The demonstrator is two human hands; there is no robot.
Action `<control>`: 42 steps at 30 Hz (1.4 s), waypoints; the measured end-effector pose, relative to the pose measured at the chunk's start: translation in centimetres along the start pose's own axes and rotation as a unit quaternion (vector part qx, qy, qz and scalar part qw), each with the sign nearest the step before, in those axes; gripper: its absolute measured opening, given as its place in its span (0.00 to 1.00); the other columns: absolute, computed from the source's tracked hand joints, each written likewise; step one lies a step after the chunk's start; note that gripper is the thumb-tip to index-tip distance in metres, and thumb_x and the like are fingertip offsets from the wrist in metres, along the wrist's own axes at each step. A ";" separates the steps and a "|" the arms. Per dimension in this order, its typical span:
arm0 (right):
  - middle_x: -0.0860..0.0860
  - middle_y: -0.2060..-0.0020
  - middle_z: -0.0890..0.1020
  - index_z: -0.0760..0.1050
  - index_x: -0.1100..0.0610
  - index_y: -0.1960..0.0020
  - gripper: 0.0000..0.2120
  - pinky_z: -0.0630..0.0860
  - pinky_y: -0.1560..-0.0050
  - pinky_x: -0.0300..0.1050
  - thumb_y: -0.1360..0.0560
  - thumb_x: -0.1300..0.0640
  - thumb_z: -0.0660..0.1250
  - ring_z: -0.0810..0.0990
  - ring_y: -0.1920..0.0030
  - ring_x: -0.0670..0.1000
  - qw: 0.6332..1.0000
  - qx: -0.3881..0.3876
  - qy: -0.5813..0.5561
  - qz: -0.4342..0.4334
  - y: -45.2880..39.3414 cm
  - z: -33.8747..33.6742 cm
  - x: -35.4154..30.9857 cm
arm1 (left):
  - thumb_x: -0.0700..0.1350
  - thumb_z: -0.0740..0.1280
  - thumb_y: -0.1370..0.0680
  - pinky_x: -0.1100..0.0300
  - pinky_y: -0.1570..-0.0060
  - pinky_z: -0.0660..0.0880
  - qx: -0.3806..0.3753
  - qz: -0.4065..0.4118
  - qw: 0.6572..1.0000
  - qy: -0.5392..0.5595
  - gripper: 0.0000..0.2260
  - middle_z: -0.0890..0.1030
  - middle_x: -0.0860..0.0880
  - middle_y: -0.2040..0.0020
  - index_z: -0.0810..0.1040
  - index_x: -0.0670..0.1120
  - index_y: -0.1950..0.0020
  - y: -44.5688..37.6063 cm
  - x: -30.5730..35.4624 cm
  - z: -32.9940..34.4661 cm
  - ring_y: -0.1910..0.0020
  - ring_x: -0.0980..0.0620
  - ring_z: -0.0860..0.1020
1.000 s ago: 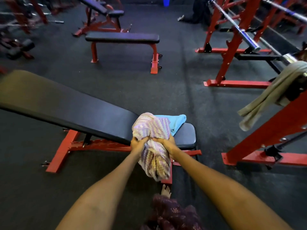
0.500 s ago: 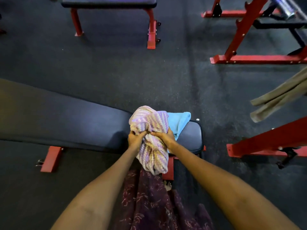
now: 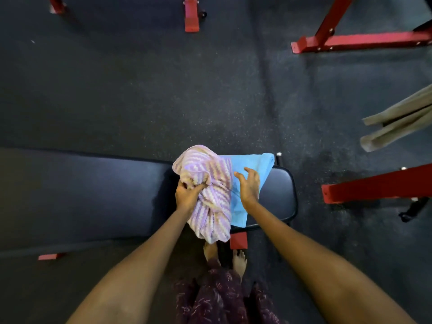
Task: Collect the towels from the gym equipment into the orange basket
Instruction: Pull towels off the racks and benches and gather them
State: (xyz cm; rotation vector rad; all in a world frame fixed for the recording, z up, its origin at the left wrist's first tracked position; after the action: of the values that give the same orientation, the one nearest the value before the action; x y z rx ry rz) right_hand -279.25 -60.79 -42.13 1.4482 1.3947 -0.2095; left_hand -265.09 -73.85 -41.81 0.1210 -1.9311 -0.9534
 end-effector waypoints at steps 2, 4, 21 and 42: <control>0.56 0.26 0.59 0.58 0.58 0.26 0.35 0.57 0.28 0.56 0.26 0.47 0.68 0.58 0.26 0.57 0.990 0.059 0.128 0.030 -1.7 -0.3 1.1 | 0.43 0.76 0.32 0.51 0.37 0.71 -0.006 -0.007 1.000 -0.023 0.33 0.75 0.46 0.35 0.68 0.45 0.30 -1.2 -0.7 -0.1 0.37 0.45 0.74; 0.58 0.23 0.50 0.48 0.59 0.23 0.46 0.52 0.26 0.58 0.29 0.44 0.71 0.49 0.23 0.58 0.978 0.054 0.175 0.104 -2.9 -0.2 2.4 | 0.43 0.77 0.33 0.50 0.37 0.72 -0.010 -0.011 0.999 -0.030 0.34 0.75 0.46 0.34 0.68 0.46 0.30 -2.1 -1.8 -0.3 0.37 0.45 0.74; 0.55 0.51 0.77 0.70 0.59 0.47 0.24 0.76 0.70 0.41 0.38 0.60 0.78 0.77 0.61 0.51 0.963 0.045 -0.142 0.225 -4.7 2.3 3.8 | 0.47 0.75 0.30 0.45 0.35 0.71 -0.031 -0.060 0.998 0.006 0.31 0.75 0.48 0.34 0.67 0.48 0.29 -4.8 -3.0 -0.3 0.36 0.46 0.74; 0.51 0.46 0.84 0.83 0.49 0.47 0.24 0.75 0.64 0.40 0.34 0.59 0.53 0.81 0.62 0.53 0.760 0.094 0.443 -0.466 11.6 -4.1 -13.1 | 0.56 0.47 0.19 0.51 0.38 0.72 -0.095 0.030 0.963 0.251 0.23 0.77 0.43 0.36 0.74 0.46 0.36 10.9 10.5 4.0 0.39 0.46 0.76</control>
State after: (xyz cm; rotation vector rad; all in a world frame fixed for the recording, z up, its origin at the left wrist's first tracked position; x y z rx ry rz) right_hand -275.97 -62.92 -24.64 0.8466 2.9115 -0.3061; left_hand -270.82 -68.66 -28.18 0.1721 -1.3656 -0.9543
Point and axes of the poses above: each hand's wrist, its own y-axis away from the middle knuckle, its own z-axis out of the palm, x = y × z, the point moved 4 cm from there along -y, towards the middle knuckle
